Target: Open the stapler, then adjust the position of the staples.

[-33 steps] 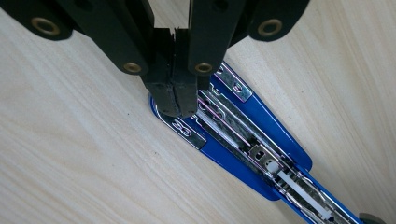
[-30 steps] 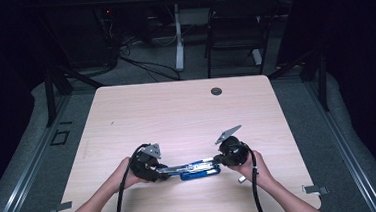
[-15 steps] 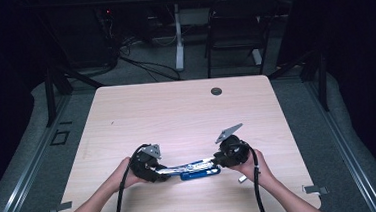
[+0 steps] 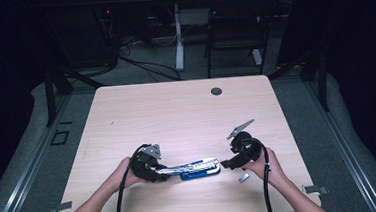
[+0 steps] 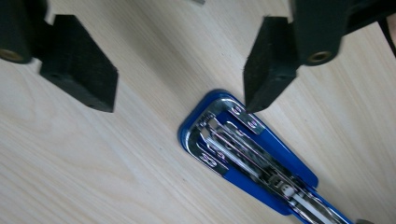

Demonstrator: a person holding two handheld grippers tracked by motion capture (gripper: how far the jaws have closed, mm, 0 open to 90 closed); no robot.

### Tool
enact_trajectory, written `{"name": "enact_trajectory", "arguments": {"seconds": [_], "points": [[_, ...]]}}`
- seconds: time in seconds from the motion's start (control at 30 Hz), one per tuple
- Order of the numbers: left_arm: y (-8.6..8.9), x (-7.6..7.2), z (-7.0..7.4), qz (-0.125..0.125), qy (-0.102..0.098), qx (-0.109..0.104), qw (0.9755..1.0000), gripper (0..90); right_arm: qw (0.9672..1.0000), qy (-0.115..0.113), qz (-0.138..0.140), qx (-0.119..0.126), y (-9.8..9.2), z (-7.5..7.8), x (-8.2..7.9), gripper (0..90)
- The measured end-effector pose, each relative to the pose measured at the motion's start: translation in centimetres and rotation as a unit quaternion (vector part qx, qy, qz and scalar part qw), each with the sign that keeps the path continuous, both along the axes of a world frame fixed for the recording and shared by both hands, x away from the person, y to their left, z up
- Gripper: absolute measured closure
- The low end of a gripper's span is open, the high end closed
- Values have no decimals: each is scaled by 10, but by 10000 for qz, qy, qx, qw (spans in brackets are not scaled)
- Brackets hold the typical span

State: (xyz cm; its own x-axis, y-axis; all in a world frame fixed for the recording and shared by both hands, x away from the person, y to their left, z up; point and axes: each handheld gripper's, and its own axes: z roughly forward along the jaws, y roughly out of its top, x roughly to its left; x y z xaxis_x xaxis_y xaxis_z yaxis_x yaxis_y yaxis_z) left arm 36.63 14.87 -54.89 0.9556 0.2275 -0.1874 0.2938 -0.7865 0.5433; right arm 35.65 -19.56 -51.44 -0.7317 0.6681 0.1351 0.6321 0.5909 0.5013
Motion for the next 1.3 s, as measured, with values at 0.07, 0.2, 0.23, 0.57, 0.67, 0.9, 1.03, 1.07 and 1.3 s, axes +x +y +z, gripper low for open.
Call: {"name": "enact_trajectory", "arguments": {"seconds": [0.07, 0.2, 0.23, 0.57, 0.67, 0.9, 1.03, 1.07, 1.3], "points": [[0, -1, 1, 26, -56, 64, 10000, 634, 10000, -12, -17, -88, -2, 1, -1, 225], [-1, -1, 1, 24, -58, 79, 9999, 634, 9997, 20, -92, -210, -7, 3, -5, 191], [-1, 0, 0, 23, -52, 78, 10000, 634, 9997, 22, -82, -213, -8, 4, -6, 188], [-1, 2, -2, -27, 43, 47, 10000, 633, 9998, -101, -185, 24, -15, -2, -9, 186], [-2, 0, -1, -49, -61, 68, 9999, 634, 9998, -68, -184, -7, -15, -2, -10, 192], [-2, 0, -1, -61, -103, 77, 9999, 635, 9990, 106, -157, -412, -20, 5, -15, 223], [-2, -1, 0, -70, -124, 87, 9999, 635, 9996, -77, -264, -23, -22, 2, -20, 314], [-2, 0, 0, -77, -123, 89, 9999, 636, 9989, 110, -151, -422, -25, 9, -21, 369], [-3, -1, 1, -73, -218, 179, 9996, 637, 9985, 65, -312, -453, -36, 10, -30, 685]]}}
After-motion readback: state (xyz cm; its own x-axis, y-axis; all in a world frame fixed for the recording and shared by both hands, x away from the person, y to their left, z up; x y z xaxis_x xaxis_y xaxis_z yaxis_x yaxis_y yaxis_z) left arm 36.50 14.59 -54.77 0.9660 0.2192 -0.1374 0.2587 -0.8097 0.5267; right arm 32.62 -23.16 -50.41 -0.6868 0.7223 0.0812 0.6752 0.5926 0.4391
